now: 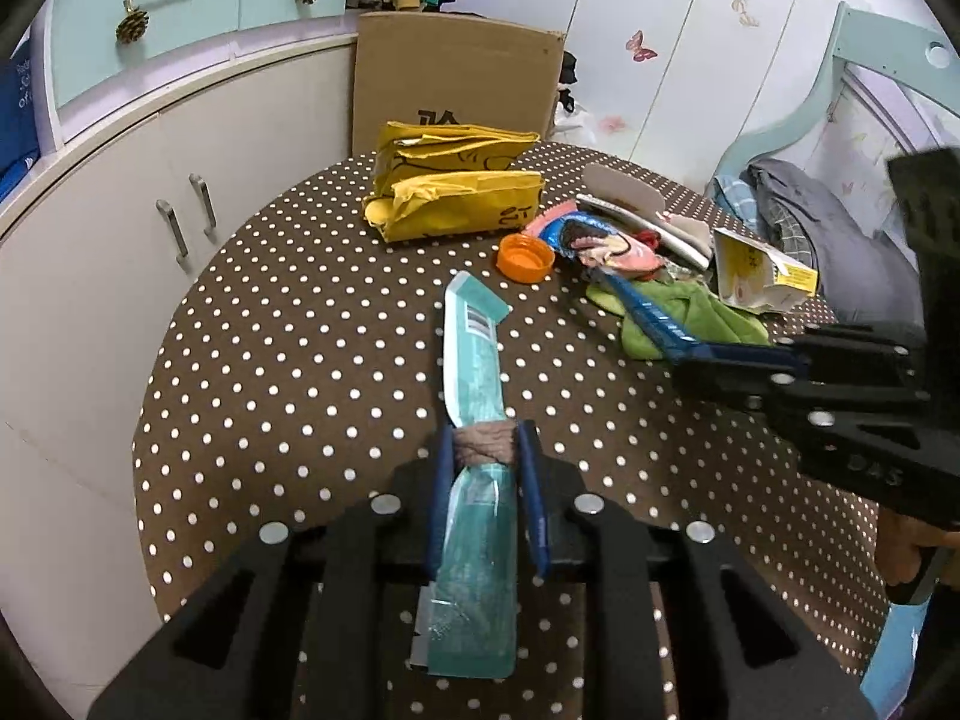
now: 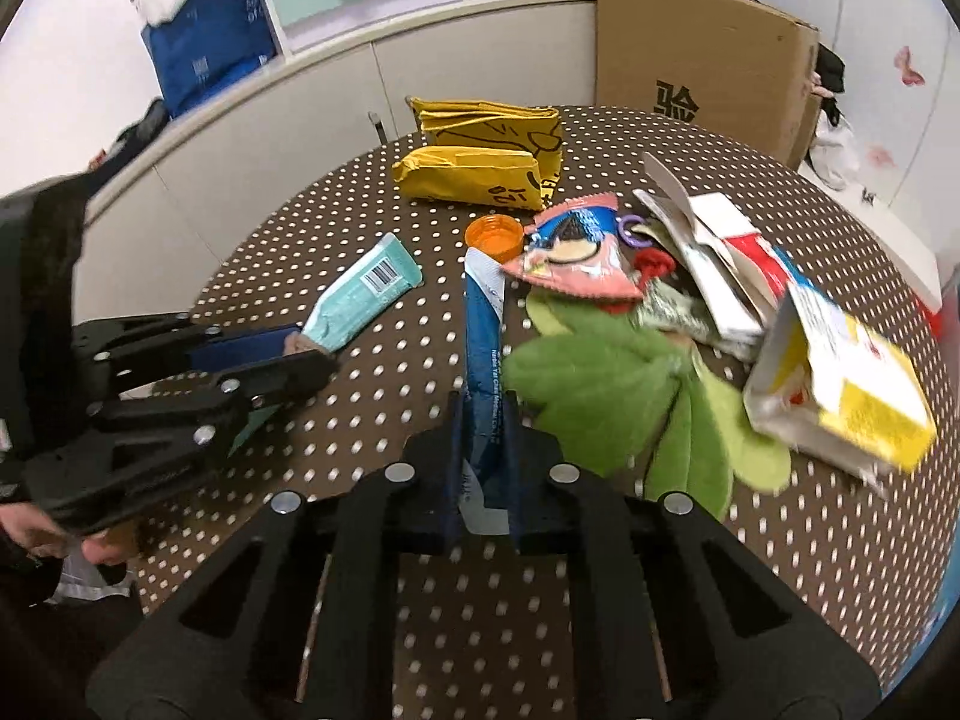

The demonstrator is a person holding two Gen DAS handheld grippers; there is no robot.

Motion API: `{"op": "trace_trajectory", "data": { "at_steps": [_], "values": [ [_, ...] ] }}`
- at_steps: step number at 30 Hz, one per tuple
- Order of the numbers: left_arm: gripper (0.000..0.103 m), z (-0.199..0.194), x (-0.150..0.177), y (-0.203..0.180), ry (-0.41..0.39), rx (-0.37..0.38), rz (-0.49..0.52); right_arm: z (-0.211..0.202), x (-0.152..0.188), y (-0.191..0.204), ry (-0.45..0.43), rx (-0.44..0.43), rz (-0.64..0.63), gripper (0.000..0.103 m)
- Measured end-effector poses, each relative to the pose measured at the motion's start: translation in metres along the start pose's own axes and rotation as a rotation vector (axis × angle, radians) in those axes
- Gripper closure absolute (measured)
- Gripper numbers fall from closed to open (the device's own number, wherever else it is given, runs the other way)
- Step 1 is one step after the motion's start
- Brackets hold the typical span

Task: Collect trash
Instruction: 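Carry the tube and blue strip to the wastebasket with both grippers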

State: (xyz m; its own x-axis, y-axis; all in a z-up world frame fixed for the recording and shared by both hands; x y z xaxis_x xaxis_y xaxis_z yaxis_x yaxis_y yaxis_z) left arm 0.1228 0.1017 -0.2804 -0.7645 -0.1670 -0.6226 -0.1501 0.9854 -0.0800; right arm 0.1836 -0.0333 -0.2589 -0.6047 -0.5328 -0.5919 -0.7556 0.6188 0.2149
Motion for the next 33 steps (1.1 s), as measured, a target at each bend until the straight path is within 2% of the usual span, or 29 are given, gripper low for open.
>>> {"op": "trace_trajectory", "data": {
  "at_steps": [5,11,21,28,30,33],
  "values": [
    [0.082,-0.012,0.002,-0.005,-0.007,0.033,-0.010,-0.039,0.010,-0.006,-0.090,-0.027,0.057,0.091],
    [0.082,-0.038,-0.018,-0.030,-0.066,0.078,0.023,-0.096,0.022,-0.022,-0.204,0.019,0.098,0.091],
    [0.082,-0.073,-0.055,-0.115,-0.162,0.190,0.157,-0.206,0.061,-0.078,-0.424,0.141,0.258,0.091],
    [0.082,-0.087,-0.066,-0.188,-0.197,0.284,0.261,-0.277,0.133,-0.150,-0.547,0.274,0.483,0.091],
    [0.082,-0.087,-0.066,-0.204,-0.198,0.306,0.281,-0.285,0.158,-0.168,-0.558,0.311,0.558,0.091],
    [0.082,-0.084,-0.064,-0.230,-0.190,0.338,0.313,-0.282,0.207,-0.205,-0.530,0.353,0.712,0.091]
  ]
}}
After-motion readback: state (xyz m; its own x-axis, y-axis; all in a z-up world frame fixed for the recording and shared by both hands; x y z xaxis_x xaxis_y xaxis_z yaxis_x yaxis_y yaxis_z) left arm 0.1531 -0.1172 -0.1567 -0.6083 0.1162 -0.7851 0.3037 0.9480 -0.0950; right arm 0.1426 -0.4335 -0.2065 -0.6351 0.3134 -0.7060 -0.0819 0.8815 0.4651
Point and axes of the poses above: each gripper's, at about its wrist camera, not at the fingertips, and z roughly the way its jaws point, y to its left, x to its underside, the point moved 4 cm from there along z, roughly the way its jaws point, and after that the axes turned 6 degrees about -x, right-handed, at the moved point
